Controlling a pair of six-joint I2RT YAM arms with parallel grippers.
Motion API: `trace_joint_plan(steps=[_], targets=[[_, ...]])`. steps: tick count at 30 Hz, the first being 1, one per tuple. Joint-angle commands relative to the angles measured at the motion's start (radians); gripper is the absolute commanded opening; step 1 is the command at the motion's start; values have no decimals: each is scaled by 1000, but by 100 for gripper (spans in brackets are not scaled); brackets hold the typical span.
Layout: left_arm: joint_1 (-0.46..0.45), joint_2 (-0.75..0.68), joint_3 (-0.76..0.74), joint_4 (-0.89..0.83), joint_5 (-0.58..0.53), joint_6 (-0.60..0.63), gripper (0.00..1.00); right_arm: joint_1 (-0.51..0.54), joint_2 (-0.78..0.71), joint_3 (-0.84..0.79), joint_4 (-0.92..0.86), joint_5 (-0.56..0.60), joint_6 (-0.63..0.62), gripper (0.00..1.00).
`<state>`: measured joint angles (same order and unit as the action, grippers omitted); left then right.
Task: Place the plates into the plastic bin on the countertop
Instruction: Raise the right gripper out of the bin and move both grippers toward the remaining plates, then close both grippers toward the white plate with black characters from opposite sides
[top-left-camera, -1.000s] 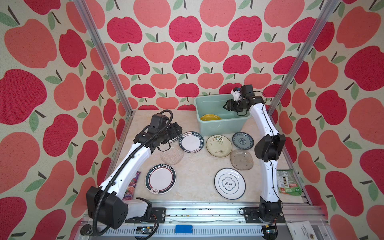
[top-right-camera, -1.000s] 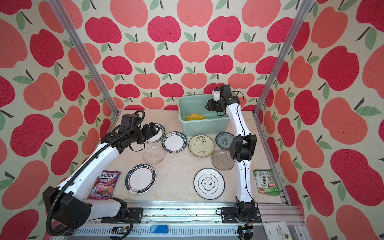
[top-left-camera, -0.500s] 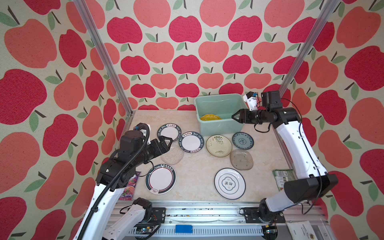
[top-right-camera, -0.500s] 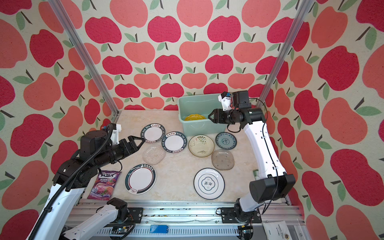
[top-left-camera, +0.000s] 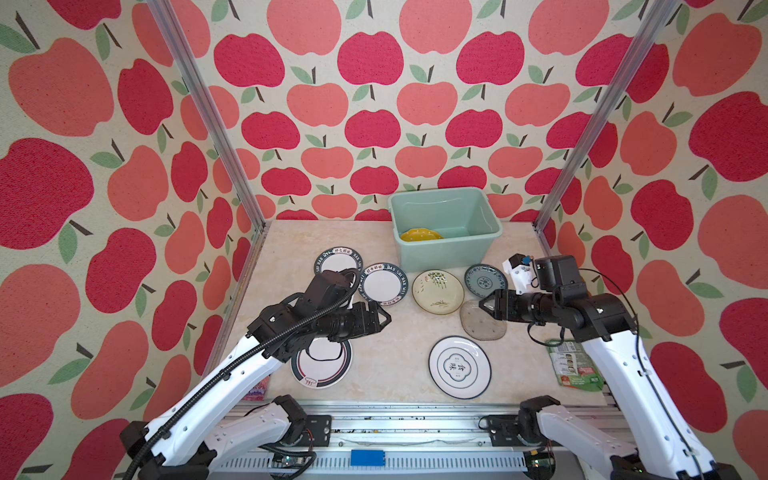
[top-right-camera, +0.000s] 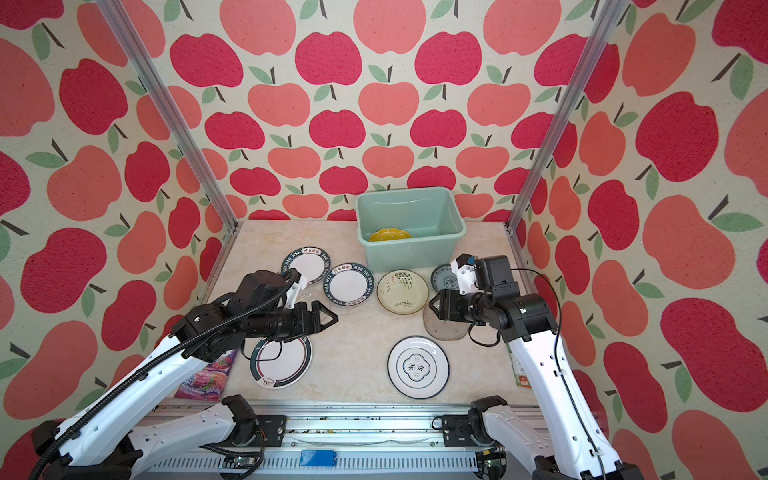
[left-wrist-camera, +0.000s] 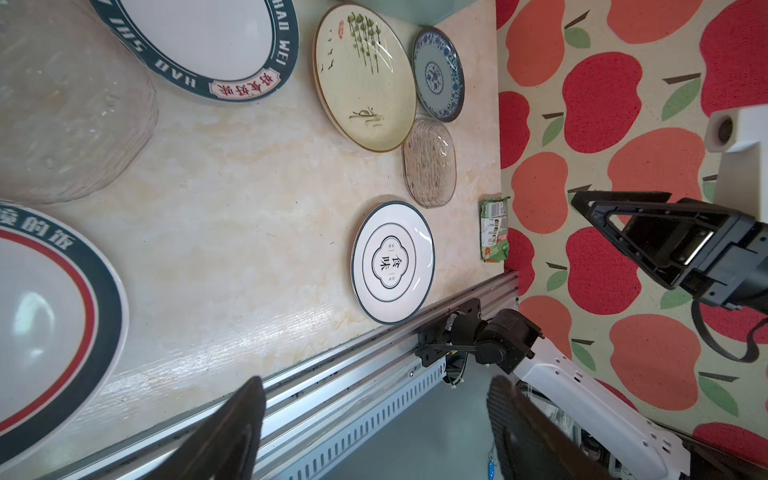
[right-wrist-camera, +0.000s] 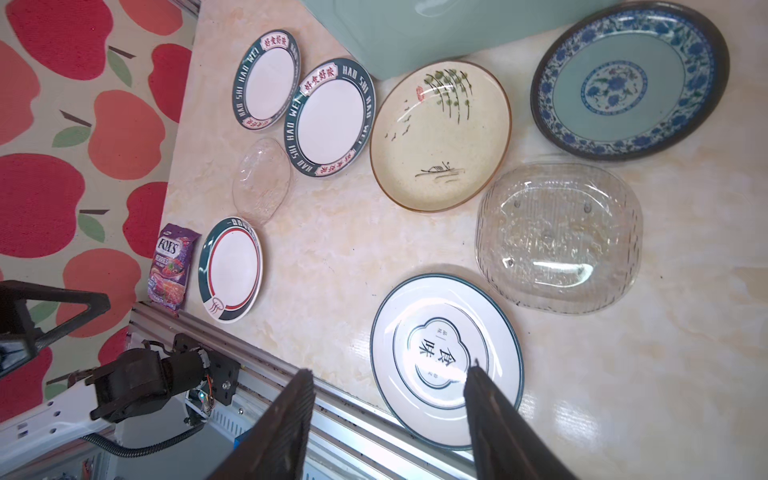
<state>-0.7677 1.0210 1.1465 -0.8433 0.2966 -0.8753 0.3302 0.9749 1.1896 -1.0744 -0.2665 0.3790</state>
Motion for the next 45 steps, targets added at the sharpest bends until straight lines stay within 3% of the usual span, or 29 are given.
trace_joint_plan(steps=[1, 9, 15, 21, 25, 39, 45], targets=[[-43, 60, -38, 67, 17, -107, 86, 4, -26, -72, -77, 52, 78, 62], [-84, 289, -100, 213, 201, -171, 87, 1, -71, -255, -38, 30, 187, 69], [-82, 407, -142, 363, 283, -206, 89, -22, -63, -397, 11, 40, 208, 72], [-82, 530, -178, 501, 340, -317, 89, -61, -65, -500, 20, 105, 234, 73], [-84, 608, -183, 572, 386, -377, 89, -66, -52, -550, 89, 48, 258, 74], [-93, 686, -178, 618, 363, -444, 89, -57, 53, -668, 263, -81, 308, 74], [-81, 691, -214, 658, 354, -458, 86, -48, 109, -683, 334, -142, 295, 68]])
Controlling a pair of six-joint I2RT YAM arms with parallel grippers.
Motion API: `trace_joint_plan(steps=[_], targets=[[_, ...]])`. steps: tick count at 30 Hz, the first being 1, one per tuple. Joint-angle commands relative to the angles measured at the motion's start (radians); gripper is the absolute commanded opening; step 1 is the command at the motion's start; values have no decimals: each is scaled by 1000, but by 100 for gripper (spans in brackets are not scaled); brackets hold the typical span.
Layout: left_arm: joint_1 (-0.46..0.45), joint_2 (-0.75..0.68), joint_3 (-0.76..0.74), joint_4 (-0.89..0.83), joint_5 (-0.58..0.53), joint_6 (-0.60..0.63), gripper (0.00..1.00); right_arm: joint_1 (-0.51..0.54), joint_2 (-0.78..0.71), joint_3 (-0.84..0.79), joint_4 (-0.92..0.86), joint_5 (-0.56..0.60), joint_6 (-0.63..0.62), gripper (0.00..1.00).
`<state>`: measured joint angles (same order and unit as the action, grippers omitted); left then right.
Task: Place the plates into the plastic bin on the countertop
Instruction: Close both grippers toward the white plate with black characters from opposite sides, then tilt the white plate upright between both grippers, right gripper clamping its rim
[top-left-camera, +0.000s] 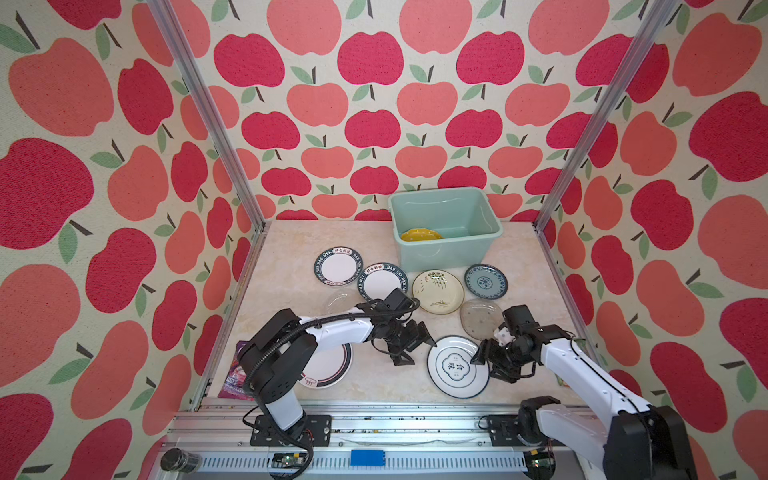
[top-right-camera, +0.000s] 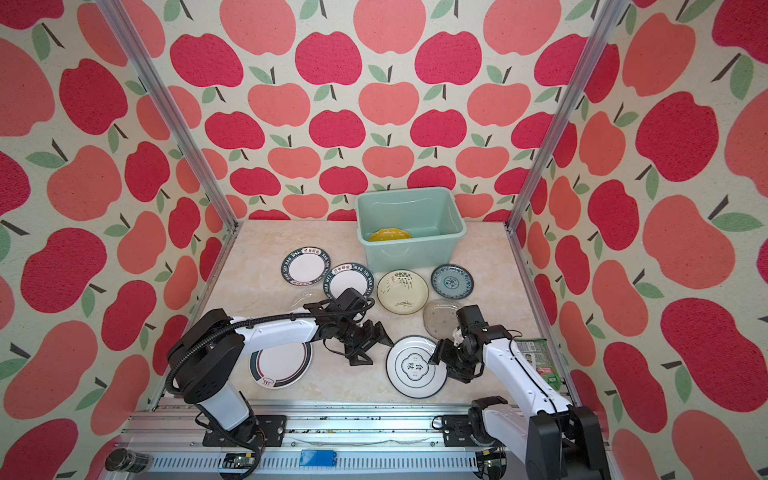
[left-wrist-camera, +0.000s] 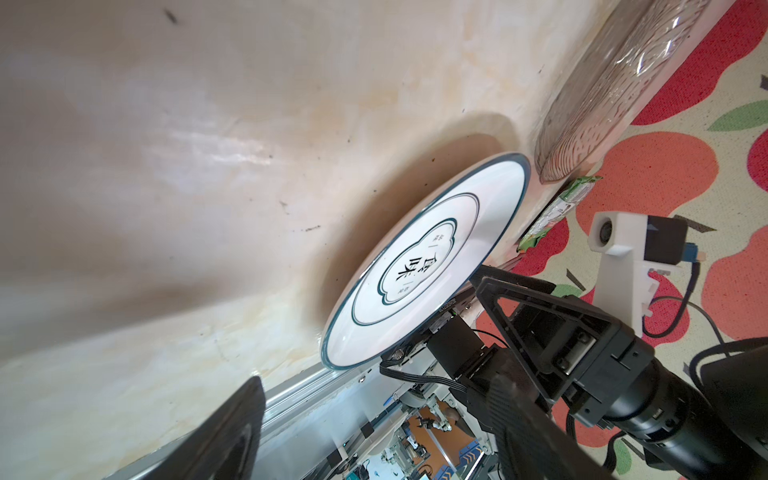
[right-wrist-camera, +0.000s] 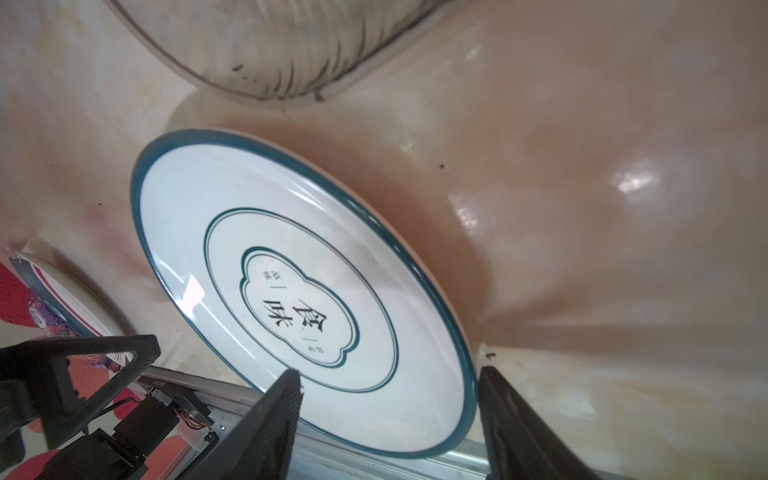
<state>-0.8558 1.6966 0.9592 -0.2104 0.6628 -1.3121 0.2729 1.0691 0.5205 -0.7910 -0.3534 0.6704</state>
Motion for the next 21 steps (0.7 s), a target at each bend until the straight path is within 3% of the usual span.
trace_joint_plan(steps=[1, 11, 21], targets=[[11, 17, -31, 24, -15, -22, 85, 13, 24, -18, 64, -66, 1, 67], [47, 49, -62, 49, -17, 8, 83, 47, 86, -12, 142, -135, -15, 64], [49, 101, -71, 75, 7, -6, 75, 76, 14, 2, 170, -159, -13, 58]])
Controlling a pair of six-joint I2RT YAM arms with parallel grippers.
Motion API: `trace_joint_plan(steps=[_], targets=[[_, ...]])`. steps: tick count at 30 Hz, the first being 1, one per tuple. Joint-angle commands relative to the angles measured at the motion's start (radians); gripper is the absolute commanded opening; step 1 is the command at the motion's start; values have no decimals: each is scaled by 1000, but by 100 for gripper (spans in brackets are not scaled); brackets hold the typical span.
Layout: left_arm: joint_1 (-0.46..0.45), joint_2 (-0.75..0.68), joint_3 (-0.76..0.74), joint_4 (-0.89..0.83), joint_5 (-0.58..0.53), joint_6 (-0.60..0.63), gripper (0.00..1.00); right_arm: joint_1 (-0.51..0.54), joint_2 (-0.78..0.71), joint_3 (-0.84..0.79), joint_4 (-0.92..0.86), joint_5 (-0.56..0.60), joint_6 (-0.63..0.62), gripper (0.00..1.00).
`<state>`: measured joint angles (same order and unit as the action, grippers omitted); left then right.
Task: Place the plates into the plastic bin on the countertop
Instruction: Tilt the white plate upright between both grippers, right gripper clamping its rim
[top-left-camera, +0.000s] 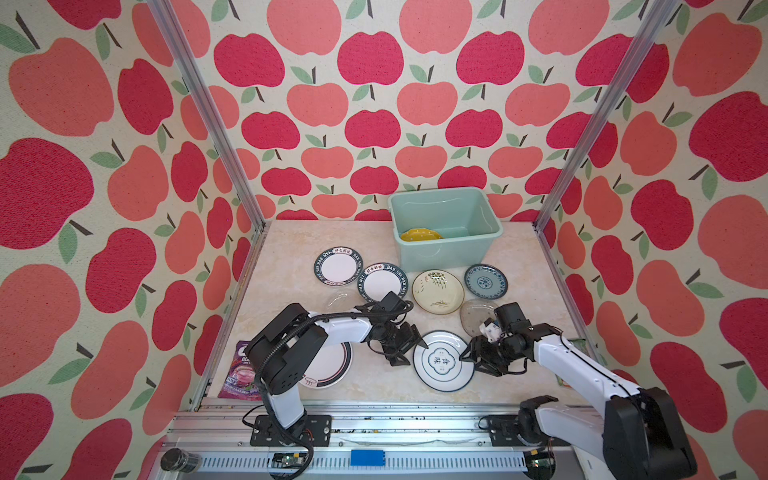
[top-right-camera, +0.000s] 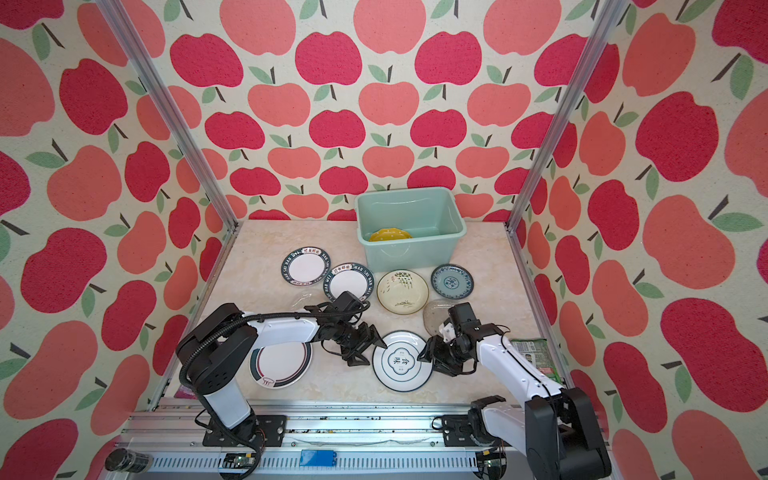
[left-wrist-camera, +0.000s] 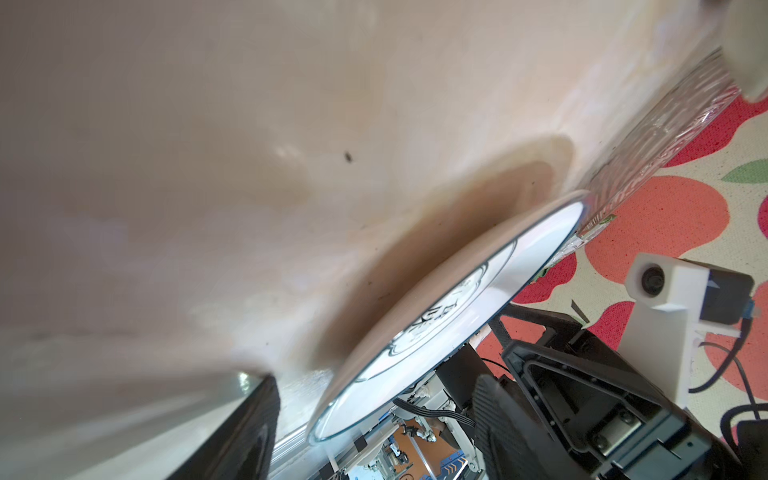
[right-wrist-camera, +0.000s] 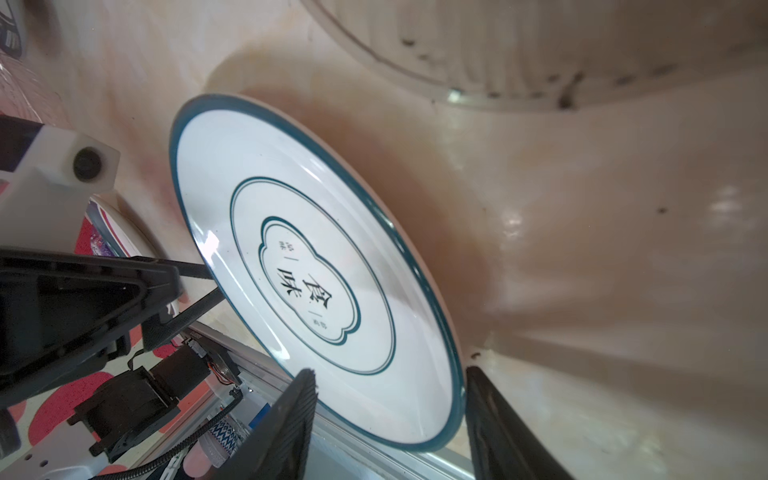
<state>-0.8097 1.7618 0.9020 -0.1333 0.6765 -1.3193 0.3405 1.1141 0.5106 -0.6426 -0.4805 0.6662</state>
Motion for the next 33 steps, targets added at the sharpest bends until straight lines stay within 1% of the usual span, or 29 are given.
trace_joint_plan(steps=[1, 4, 12, 15, 19, 25, 29, 32, 33], targets=[[3, 41, -15, -2, -5, -1, 75, 10, -44, 11, 24, -33, -6, 58], [3, 42, -18, 4, -2, -6, 75, 12, -77, 8, 38, -51, -3, 54], [0, 36, -18, 5, -2, -3, 75, 20, -152, 3, 112, -119, 35, 50], [-3, 34, -17, 4, -2, -3, 75, 34, -168, 0, 146, -127, 57, 47], [-3, 29, -21, 7, -5, -1, 75, 63, -149, 2, 168, -112, 76, 44], [-5, 19, -26, 11, -8, -1, 75, 114, -66, 34, 164, -83, 75, 37], [-4, 11, -30, 12, -12, -1, 75, 127, -34, 52, 148, -63, 70, 30], [-4, 0, -33, 14, -18, 2, 74, 128, -42, 66, 115, -31, 69, 20], [-4, -5, -34, 14, -21, 3, 74, 128, -53, 72, 100, -18, 70, 19]])
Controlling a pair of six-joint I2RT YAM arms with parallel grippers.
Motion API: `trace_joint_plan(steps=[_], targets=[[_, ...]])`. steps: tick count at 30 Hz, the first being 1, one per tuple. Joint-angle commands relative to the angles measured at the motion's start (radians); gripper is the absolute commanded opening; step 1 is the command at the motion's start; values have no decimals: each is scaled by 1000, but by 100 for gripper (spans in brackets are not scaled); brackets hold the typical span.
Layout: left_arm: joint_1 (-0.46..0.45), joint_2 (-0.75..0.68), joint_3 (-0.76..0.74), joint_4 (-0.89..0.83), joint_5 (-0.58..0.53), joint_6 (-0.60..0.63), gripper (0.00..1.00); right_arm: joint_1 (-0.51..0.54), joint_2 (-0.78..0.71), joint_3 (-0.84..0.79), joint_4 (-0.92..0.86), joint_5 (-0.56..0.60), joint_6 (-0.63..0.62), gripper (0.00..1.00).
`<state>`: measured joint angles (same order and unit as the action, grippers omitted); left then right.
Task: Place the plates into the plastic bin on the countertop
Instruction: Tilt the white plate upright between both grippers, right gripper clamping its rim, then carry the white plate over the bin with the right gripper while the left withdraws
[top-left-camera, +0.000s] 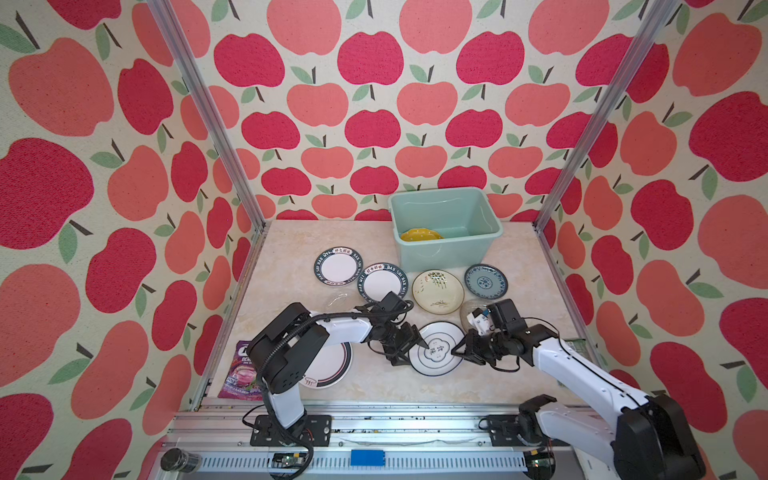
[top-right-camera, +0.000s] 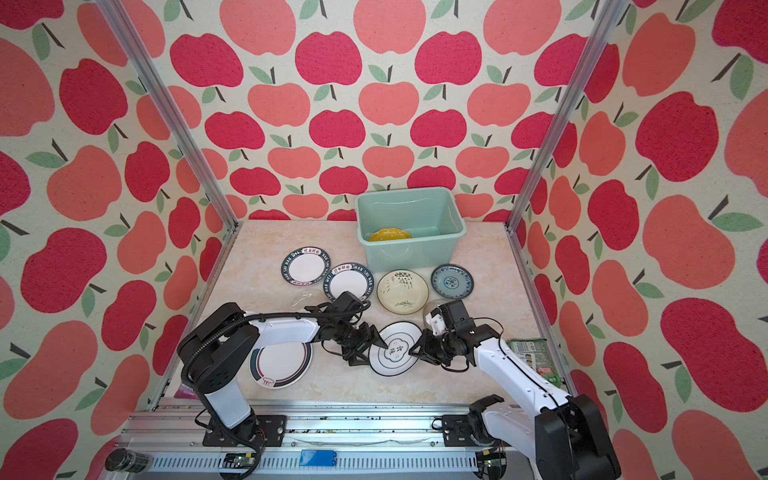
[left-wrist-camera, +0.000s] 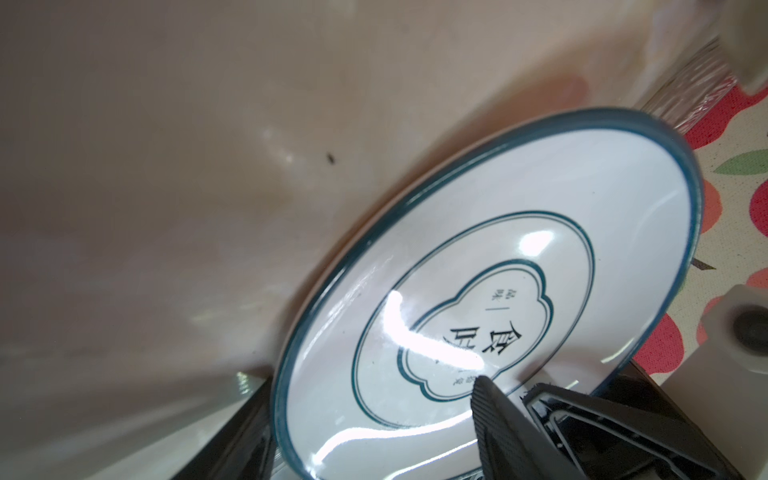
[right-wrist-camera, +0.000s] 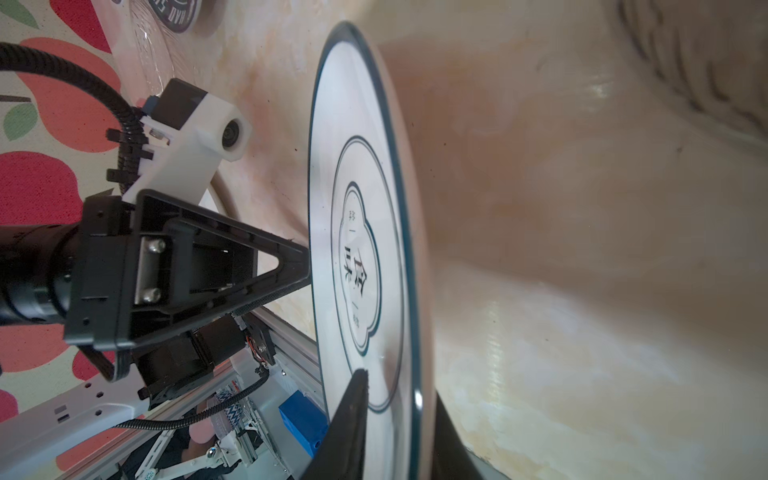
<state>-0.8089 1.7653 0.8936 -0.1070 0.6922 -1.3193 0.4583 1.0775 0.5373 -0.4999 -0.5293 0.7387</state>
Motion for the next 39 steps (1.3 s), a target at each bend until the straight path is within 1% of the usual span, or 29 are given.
trace_joint_plan(steps=[1, 5, 8, 10, 13, 16, 19, 22, 25, 28, 31, 33, 35, 36, 39], targets=[[-5, -13, -26, -13, -40, 5, 74, 11, -29, 50, -52, 43, -2, 18], [-6, -48, -26, -34, -63, 16, 74, 11, -95, 69, -84, 92, 17, 10], [-6, -87, 10, -116, -90, 70, 74, 11, -128, 106, -152, 139, 13, 5], [-9, -127, 61, -219, -130, 139, 74, 11, -149, 143, -210, 169, 5, 3], [-13, -216, 143, -368, -227, 241, 75, 9, -180, 218, -312, 221, -5, 0], [-15, -324, 215, -443, -309, 338, 76, 9, -205, 311, -401, 256, -10, 0], [-15, -444, 311, -539, -407, 447, 80, 6, -193, 447, -479, 279, -25, 0], [-11, -561, 372, -587, -511, 546, 90, -8, -125, 607, -542, 284, -65, 0], [20, -661, 402, -583, -565, 633, 99, -32, -24, 766, -576, 266, -102, 0], [74, -725, 439, -556, -556, 725, 99, -61, 84, 908, -566, 231, -114, 0], [128, -727, 494, -560, -546, 827, 99, -95, 208, 1051, -546, 196, -124, 0], [164, -702, 539, -574, -554, 882, 99, -122, 295, 1149, -528, 164, -131, 0], [196, -682, 586, -584, -561, 913, 99, -150, 378, 1238, -512, 130, -139, 0], [210, -640, 612, -593, -571, 925, 99, -168, 419, 1291, -509, 109, -145, 0], [232, -578, 675, -616, -626, 934, 99, -213, 548, 1430, -504, 63, -164, 0]])
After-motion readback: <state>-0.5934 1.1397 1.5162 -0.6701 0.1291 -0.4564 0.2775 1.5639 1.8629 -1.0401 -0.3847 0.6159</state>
